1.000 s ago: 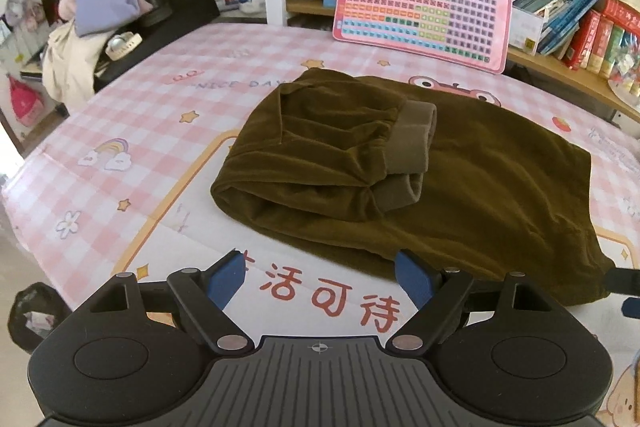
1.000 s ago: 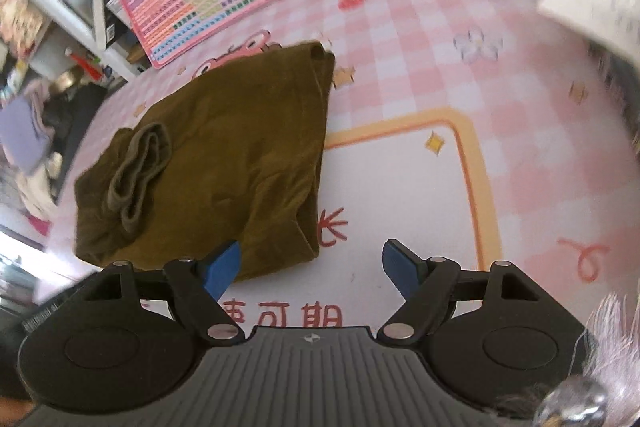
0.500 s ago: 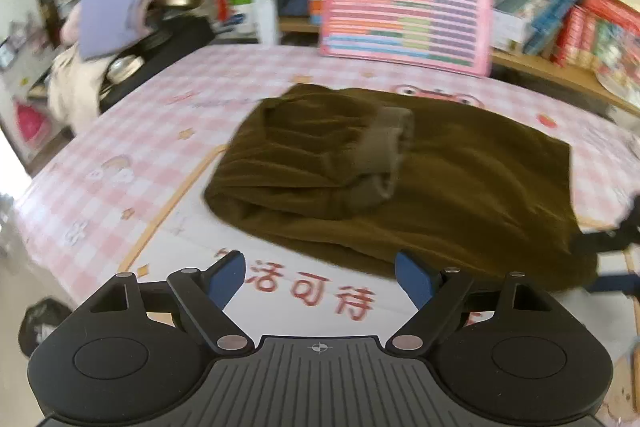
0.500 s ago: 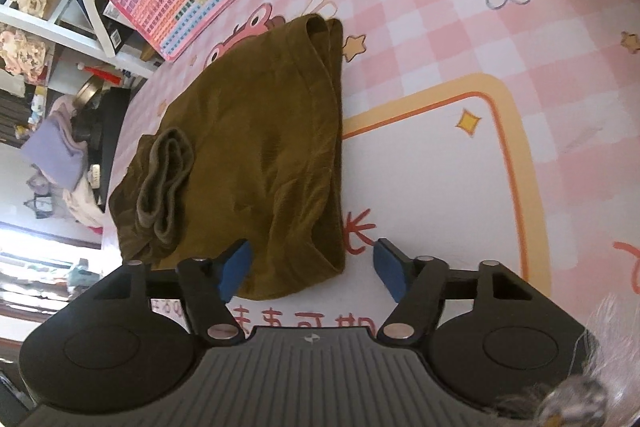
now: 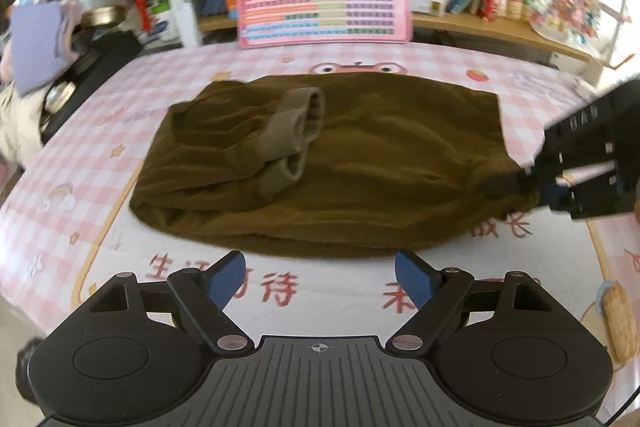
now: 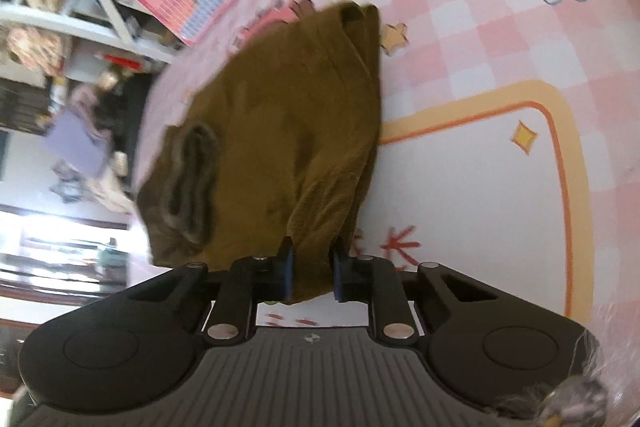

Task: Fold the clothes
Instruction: 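Close the right tool on the folded trousers edge while the left tool grasps beside it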

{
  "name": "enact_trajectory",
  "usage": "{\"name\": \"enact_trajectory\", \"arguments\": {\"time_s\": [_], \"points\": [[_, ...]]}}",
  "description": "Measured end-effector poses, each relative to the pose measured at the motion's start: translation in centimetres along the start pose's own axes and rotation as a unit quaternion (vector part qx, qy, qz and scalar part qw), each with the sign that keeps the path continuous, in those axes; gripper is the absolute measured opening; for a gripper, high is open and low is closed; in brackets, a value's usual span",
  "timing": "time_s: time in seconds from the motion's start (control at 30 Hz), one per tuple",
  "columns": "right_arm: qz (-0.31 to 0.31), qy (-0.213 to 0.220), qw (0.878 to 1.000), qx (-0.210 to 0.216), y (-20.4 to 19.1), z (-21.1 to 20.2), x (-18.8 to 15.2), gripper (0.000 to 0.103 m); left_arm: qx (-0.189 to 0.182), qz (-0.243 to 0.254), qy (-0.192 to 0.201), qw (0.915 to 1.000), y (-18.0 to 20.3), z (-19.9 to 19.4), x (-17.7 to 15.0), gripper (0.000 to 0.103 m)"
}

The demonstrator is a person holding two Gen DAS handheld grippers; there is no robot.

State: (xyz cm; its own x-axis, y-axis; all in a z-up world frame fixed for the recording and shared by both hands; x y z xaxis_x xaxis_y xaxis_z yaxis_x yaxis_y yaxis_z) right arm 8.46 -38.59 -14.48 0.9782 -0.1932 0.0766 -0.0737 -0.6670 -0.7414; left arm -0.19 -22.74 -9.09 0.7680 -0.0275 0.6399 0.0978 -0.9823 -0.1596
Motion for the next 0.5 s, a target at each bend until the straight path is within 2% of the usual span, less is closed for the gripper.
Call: {"name": "enact_trajectory", "arguments": {"time_s": [0.13,0.27,0.37,0.5], "points": [[0.005,0.0,1.0,0.031,-1.3,-0.9,0.6,0.016,-0.001,0.049,0.01,0.9987,1.9,0.4,1.1,0.085],[0.009,-0.003,0.999,0.044,-2.0,-1.1,1.1,0.016,0.008,0.106,0.019,0.9942,4.0,1.2,2.1,0.085],[0.008,-0.004,0.999,0.047,-2.3,-1.2,1.2,0.016,0.015,0.164,0.04,0.9856,6.2,1.8,3.0,0.084],[0.003,-0.008,0.999,0.046,-2.6,-1.2,1.2,0.016,0.035,0.249,0.067,0.9655,9.0,2.9,3.8,0.084]]}}
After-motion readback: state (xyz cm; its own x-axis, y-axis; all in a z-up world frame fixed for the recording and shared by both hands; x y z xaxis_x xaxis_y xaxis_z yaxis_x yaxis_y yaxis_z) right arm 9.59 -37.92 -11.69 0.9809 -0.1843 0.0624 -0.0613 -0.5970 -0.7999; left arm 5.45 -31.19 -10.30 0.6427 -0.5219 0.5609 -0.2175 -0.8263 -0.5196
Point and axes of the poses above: each gripper's, at about its wrist camera, not at the fingertips, and z roughly the way its jaws point, y to its right, x to its top, the point moved 9 cm from there along z, roughly the way its jaws point, and after that the axes turned 5 degrees about z, right-handed, at the moved point
